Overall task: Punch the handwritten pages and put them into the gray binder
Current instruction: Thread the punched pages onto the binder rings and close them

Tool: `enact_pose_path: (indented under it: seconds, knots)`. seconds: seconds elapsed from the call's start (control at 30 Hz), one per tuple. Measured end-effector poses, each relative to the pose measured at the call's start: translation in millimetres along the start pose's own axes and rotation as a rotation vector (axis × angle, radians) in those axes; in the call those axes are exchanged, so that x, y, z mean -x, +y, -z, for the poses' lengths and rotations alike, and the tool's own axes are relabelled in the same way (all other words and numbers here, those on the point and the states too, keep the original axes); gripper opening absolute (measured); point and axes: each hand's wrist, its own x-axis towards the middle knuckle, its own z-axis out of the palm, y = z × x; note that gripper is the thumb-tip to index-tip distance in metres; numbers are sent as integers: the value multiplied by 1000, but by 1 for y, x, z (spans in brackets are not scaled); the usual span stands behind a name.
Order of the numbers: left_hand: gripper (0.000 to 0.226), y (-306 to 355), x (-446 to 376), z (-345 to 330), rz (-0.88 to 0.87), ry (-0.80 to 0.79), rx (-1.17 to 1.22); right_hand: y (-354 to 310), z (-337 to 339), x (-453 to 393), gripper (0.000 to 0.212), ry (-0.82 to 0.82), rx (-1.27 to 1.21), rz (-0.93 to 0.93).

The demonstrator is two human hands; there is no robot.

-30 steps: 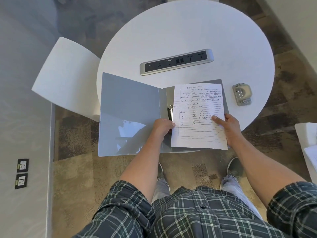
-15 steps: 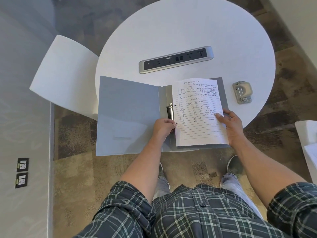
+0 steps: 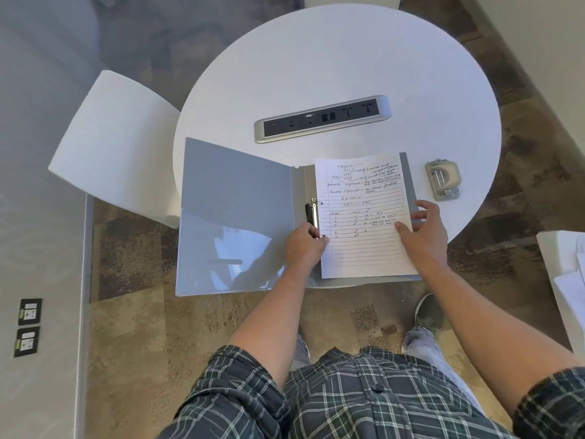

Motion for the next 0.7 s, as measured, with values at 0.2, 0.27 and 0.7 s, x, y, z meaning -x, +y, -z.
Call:
enact_pose_path:
  seconds: [0.2, 0.27, 0.7]
  knots:
    - [23, -10, 3, 12, -20, -39, 57, -30, -38, 31, 42, -176, 134, 433]
    - [21, -15, 5, 15, -34, -26, 40, -41, -57, 39, 46, -374, 243, 563]
    - [19, -18, 8, 18, -85, 38, -91, -49, -86, 27, 58, -676, 582, 545]
